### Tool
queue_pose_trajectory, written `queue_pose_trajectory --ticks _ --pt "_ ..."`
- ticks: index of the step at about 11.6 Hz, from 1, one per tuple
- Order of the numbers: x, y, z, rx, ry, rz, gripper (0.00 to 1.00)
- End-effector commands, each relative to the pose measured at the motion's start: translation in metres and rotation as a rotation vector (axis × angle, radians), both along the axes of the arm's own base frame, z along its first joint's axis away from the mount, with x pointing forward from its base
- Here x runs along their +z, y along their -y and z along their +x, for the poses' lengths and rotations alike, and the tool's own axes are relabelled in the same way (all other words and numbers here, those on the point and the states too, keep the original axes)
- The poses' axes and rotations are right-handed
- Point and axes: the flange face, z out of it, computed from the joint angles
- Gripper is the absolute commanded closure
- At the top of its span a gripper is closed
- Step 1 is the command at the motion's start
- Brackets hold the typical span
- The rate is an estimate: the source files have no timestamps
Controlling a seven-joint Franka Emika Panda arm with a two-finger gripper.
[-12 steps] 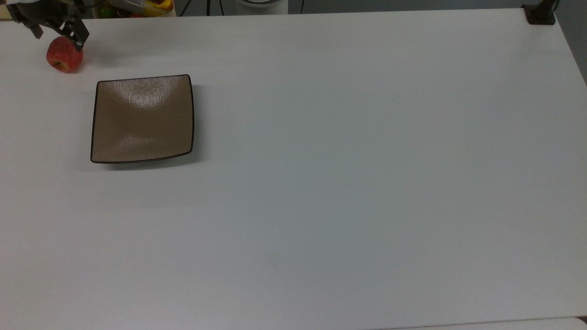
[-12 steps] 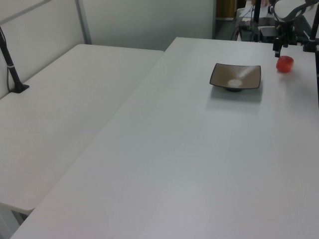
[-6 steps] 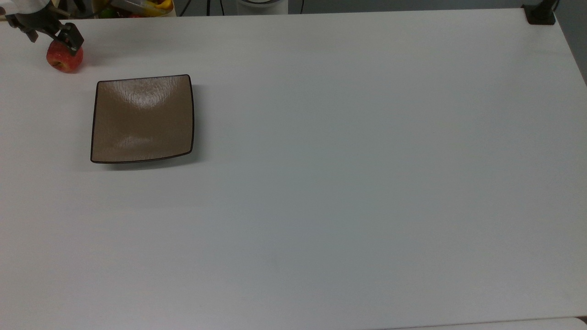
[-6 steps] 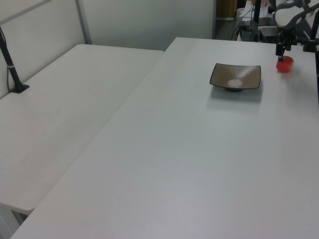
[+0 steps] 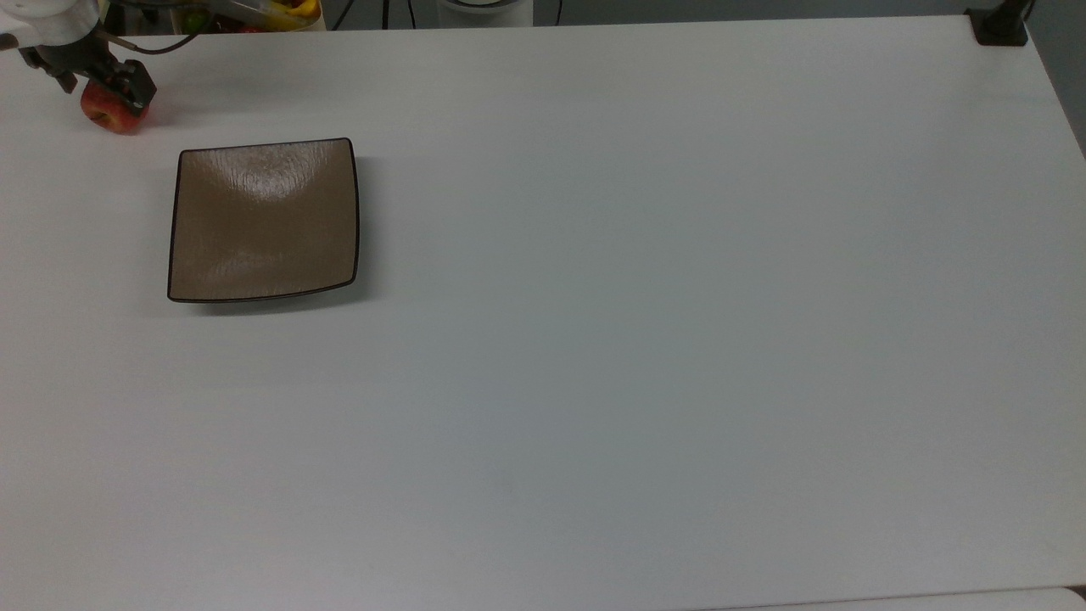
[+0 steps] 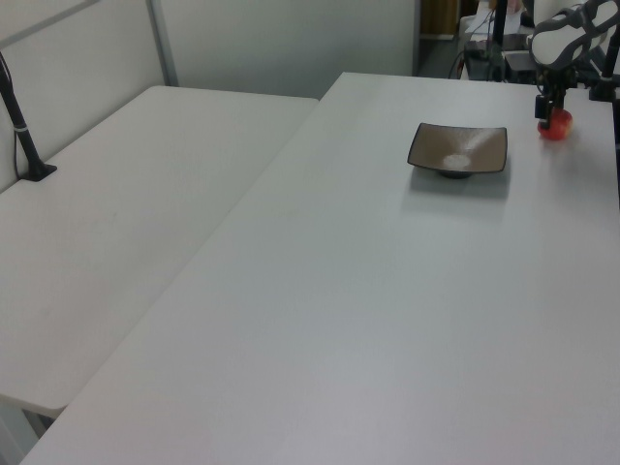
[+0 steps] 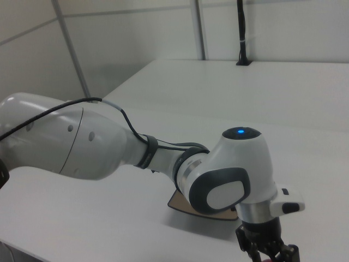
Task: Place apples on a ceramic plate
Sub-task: 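Lift the grasped red apple off the table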
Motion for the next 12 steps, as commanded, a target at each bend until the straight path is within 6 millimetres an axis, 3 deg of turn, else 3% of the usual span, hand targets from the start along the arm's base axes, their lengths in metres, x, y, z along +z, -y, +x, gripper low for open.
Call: queue_pose_trajectory --ticks 1,7,12 --pt "-0.001 0.000 0.000 0.031 0.003 -0.014 0.55" --pt "0.001 0.000 0.000 0.030 0.008 -0.015 0.55" --pt "0.019 -0.002 0.003 0.024 0.032 -0.020 0.55"
